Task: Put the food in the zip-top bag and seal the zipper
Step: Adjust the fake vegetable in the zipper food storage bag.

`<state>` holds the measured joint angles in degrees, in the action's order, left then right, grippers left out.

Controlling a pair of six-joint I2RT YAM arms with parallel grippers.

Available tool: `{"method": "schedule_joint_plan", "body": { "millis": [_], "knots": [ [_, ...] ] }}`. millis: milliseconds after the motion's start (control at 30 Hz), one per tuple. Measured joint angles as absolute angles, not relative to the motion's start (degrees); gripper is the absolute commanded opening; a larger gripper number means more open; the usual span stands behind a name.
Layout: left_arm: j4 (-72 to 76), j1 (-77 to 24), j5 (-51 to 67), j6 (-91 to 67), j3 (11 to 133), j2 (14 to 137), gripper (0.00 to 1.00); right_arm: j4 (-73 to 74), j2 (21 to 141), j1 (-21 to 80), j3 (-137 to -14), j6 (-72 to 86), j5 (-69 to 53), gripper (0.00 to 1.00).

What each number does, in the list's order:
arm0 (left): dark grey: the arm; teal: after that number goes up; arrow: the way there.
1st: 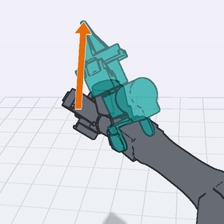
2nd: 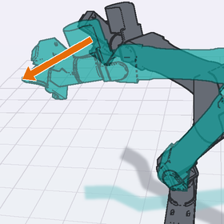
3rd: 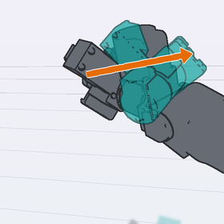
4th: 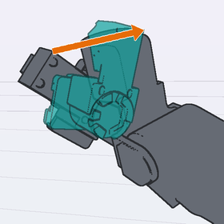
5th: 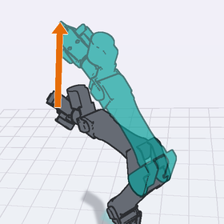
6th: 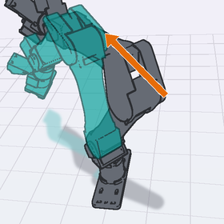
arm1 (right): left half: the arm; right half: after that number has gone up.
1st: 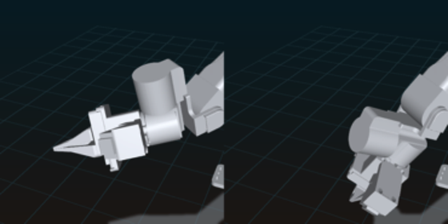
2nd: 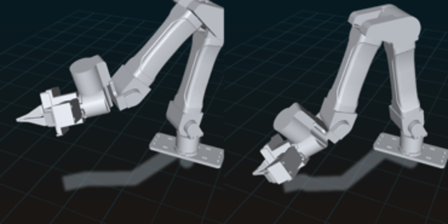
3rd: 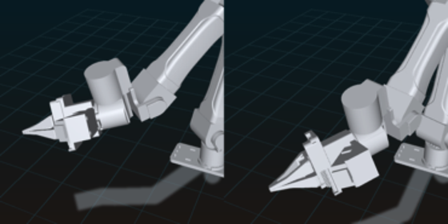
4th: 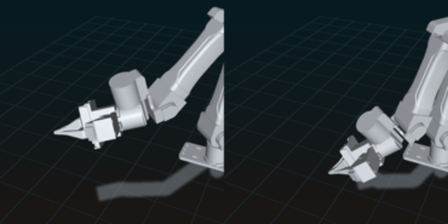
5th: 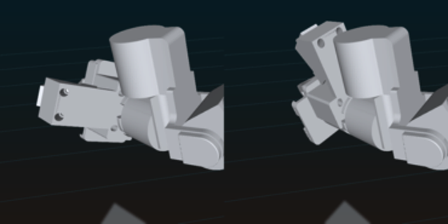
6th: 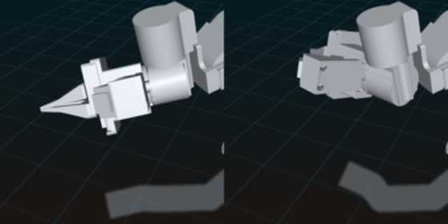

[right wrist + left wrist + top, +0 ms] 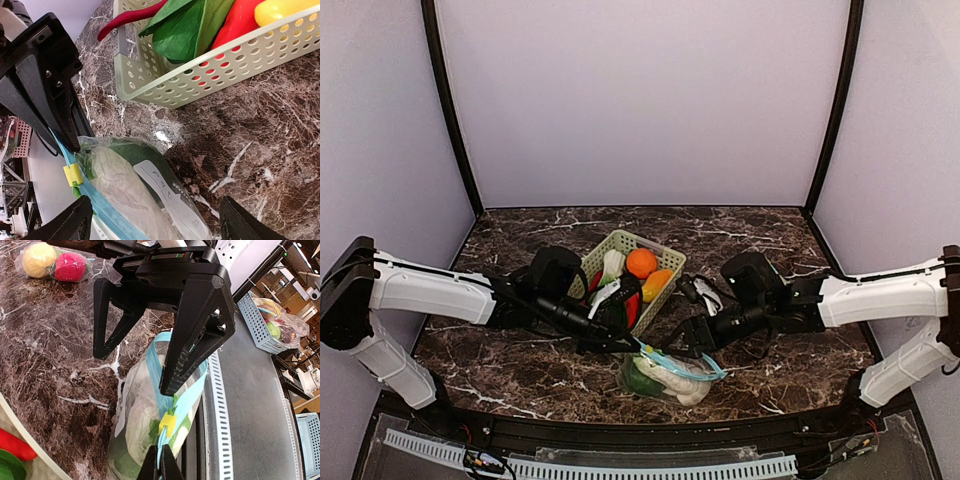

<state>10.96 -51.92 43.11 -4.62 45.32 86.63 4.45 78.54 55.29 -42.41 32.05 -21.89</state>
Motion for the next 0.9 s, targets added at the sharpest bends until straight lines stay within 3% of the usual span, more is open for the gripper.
{"method": "schedule_joint_plan", "body": {
  "millis": [900],
  "knots": [
    [10.8,-51.9,43.1,-4.5,45.3,86.6,0.01,1.8,80.3,55.6,-42.3,31.6,-25.8,0.86]
  ]
}}
